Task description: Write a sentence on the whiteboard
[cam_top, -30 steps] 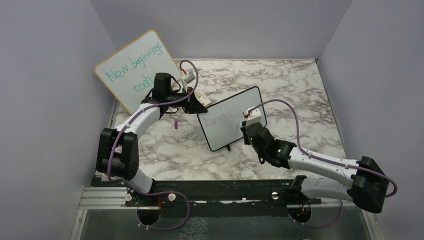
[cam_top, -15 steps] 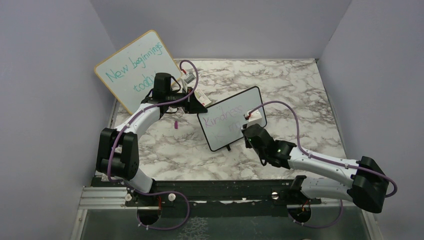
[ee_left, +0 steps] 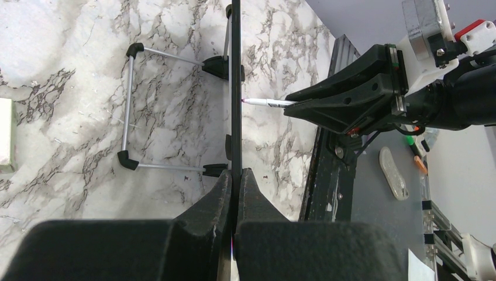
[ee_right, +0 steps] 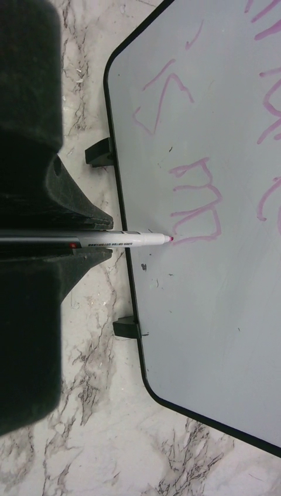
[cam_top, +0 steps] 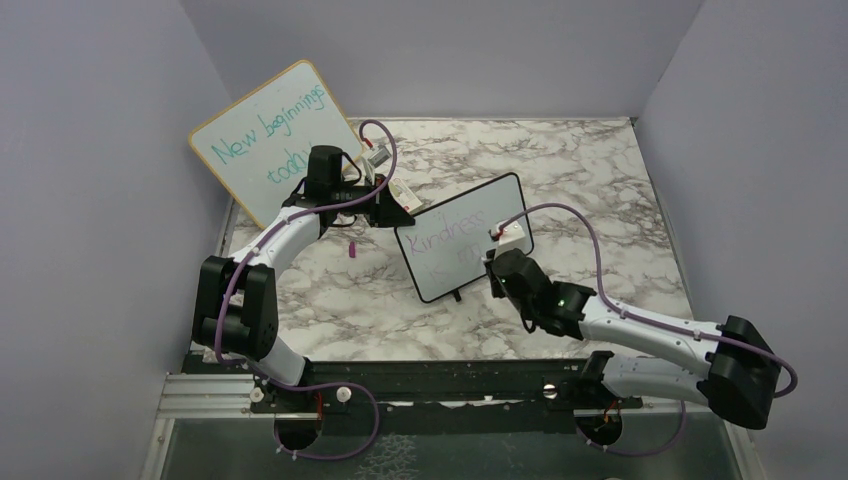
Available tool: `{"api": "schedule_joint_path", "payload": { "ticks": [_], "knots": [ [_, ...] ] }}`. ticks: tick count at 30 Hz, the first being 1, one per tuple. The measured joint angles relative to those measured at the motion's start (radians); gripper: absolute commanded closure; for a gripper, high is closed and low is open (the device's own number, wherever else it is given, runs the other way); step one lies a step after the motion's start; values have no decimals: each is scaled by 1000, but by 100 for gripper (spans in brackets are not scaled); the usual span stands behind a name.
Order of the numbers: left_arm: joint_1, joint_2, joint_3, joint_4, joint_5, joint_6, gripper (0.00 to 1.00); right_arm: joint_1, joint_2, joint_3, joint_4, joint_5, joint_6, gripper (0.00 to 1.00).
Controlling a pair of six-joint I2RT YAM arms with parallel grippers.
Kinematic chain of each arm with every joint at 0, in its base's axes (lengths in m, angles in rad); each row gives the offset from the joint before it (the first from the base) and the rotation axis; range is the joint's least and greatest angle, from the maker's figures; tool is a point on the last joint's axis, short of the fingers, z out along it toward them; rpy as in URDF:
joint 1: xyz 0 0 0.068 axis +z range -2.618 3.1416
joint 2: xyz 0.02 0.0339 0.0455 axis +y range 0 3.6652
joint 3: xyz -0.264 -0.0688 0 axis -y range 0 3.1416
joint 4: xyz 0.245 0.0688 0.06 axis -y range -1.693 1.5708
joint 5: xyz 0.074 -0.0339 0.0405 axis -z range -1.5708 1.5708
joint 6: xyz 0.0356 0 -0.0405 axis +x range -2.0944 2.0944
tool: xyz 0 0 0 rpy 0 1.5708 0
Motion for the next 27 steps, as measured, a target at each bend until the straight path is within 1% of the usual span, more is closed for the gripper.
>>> {"api": "schedule_joint_path", "payload": {
  "ticks": [6, 12, 27],
  "knots": [
    [0, 0, 0, 0, 0, 0, 100, 0, -34, -8, 6, -4, -6, 100],
    [0, 0, 0, 0, 0, 0, 100, 0, -79, -8, 17, 39, -19, 100],
    [-2, 0, 3, -6, 0, 0, 100, -13, -28, -8, 80, 87, -63, 100]
  ]
}}
